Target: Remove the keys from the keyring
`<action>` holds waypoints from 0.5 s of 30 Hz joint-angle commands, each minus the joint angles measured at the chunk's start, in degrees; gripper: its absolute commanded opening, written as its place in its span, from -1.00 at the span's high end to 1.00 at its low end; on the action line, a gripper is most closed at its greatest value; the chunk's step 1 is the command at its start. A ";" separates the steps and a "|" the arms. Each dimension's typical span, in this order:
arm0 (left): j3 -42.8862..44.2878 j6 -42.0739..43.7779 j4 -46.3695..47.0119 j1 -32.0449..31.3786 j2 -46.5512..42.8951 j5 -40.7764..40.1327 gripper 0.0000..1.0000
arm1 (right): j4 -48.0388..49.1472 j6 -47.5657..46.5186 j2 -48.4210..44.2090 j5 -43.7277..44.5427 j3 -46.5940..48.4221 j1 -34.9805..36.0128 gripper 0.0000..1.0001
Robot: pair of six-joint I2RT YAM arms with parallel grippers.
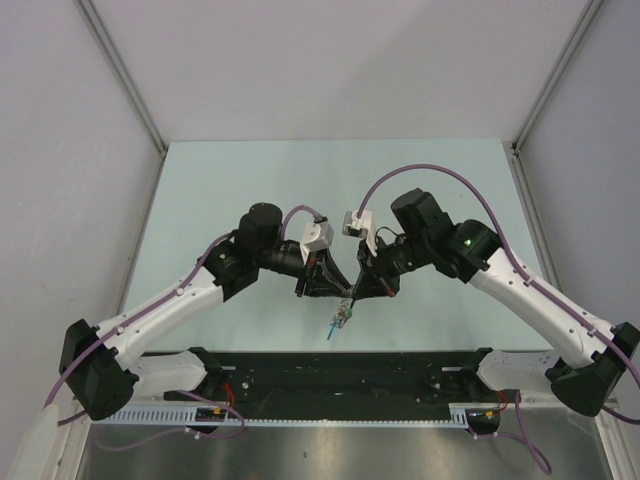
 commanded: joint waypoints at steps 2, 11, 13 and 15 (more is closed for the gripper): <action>1.96 1.24 -0.01 -0.26 -0.03 4.27 0.53 | 2.27 -0.16 0.27 -2.51 3.04 0.38 1.00; 1.79 1.32 0.17 -0.26 0.14 6.47 0.95 | 2.45 -0.33 1.14 -2.34 3.04 0.56 1.00; 1.61 1.50 0.26 -0.26 0.06 6.29 0.99 | 2.97 0.19 0.88 -1.47 3.04 0.47 1.00; 1.08 1.06 1.22 -0.26 -0.12 5.68 0.99 | 3.85 1.50 0.71 -0.67 3.04 -0.06 1.00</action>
